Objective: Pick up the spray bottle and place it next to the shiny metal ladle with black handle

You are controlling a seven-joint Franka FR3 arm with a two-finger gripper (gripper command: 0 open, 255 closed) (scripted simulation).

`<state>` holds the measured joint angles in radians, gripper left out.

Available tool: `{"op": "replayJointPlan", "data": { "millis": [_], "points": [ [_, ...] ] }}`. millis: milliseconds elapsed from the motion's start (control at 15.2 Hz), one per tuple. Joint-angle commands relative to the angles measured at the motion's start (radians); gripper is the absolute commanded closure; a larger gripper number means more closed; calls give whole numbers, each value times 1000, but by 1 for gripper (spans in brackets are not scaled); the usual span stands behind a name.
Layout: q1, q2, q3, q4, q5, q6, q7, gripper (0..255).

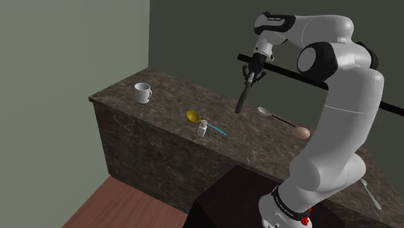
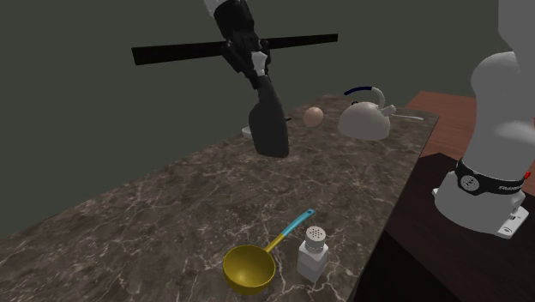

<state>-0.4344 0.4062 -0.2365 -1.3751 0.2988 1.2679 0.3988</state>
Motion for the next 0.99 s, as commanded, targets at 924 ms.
{"op": "replayJointPlan", "data": {
  "millis": [924],
  "points": [
    [-157, -214, -125, -106, -172, -147, -283, 255]
  ]
}}
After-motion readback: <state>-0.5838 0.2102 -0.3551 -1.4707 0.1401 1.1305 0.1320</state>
